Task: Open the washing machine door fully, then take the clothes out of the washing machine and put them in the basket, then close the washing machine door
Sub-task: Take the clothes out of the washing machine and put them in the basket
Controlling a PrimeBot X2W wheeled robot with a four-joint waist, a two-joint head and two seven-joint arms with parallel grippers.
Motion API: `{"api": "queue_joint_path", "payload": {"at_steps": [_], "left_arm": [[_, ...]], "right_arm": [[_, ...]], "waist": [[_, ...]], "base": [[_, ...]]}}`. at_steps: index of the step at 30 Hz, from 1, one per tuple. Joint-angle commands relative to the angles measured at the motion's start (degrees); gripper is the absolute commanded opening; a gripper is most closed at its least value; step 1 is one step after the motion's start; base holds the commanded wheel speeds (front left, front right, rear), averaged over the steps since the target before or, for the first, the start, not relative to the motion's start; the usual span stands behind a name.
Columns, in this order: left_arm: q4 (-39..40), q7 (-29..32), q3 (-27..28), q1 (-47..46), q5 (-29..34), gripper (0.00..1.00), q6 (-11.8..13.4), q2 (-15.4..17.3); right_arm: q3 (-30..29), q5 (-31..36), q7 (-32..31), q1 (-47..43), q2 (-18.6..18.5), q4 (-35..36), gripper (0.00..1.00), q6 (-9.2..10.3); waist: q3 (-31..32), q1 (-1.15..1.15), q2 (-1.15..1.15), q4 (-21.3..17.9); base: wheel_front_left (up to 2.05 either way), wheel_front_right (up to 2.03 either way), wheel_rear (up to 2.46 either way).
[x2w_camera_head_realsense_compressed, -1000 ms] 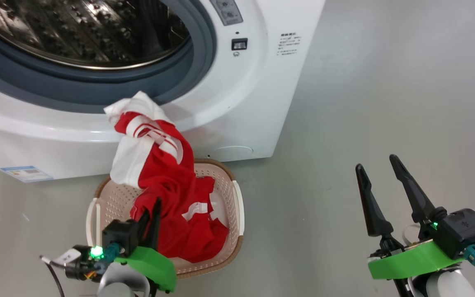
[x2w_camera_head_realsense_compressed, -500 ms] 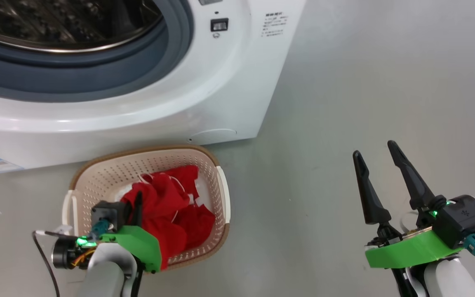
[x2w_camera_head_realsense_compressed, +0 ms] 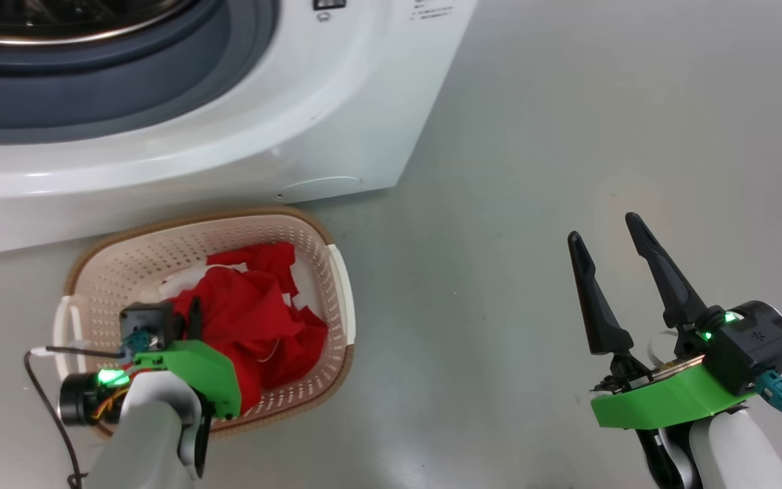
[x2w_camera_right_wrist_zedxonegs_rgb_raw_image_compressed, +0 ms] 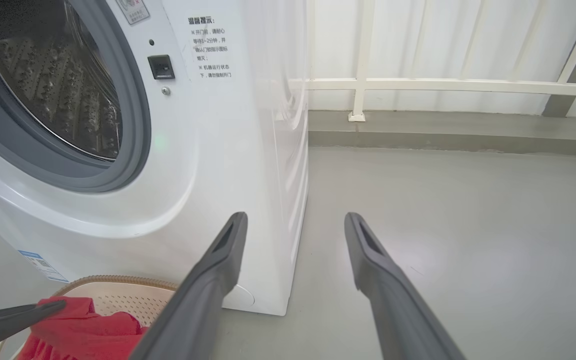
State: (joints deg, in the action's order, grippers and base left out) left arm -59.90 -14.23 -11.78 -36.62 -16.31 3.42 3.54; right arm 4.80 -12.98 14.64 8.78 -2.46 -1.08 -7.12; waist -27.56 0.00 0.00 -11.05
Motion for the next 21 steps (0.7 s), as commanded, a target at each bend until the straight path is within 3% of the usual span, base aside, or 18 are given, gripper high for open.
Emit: {"api": "queue_joint_path", "payload": {"at_steps": [1, 14, 15, 16, 19, 21], "left_arm": [[-0.42, -0.76, 1.95, -0.36, -0.24, 0.00, -0.30, 1.22], [-7.88, -0.76, 3.80, -2.68, -1.25, 0.00, -1.20, 1.24], [-8.25, -0.76, 3.82, -2.87, -1.30, 0.11, -1.31, 1.21], [-8.49, -0.76, 3.81, -3.07, -1.30, 0.40, -1.39, 1.18], [-10.04, -0.76, 3.81, -3.72, -1.79, 0.95, -2.28, 0.89], [-10.59, -0.76, 3.90, -4.25, -2.31, 1.00, -3.04, 0.64]], "right_arm": [[1.54, -0.63, 0.36, 1.21, -0.42, 1.21, 1.00, -0.36], [1.90, -1.50, 0.36, 1.97, -0.42, 1.14, 1.00, -0.36], [1.85, -1.54, 0.36, 1.98, -0.42, 1.12, 1.00, -0.36], [1.79, -1.60, 0.36, 2.00, -0.42, 1.08, 1.00, -0.36], [1.73, -1.73, 0.36, 2.18, -0.42, 0.85, 1.00, -0.36], [1.75, -1.80, 0.36, 2.34, -0.42, 0.71, 1.00, -0.36]], "waist": [[-0.97, 0.00, 0.00, -1.26], [-1.83, 0.00, 0.00, -2.53], [-1.90, 0.00, 0.00, -2.48], [-1.91, 0.00, 0.00, -2.38], [-1.74, 0.00, 0.00, -1.92], [-1.53, 0.00, 0.00, -1.48]], "base": [[0.00, 0.00, 0.00], [0.00, 0.00, 0.00], [0.00, 0.00, 0.00], [0.00, 0.00, 0.00], [0.00, 0.00, 0.00], [0.00, 0.00, 0.00]]}}
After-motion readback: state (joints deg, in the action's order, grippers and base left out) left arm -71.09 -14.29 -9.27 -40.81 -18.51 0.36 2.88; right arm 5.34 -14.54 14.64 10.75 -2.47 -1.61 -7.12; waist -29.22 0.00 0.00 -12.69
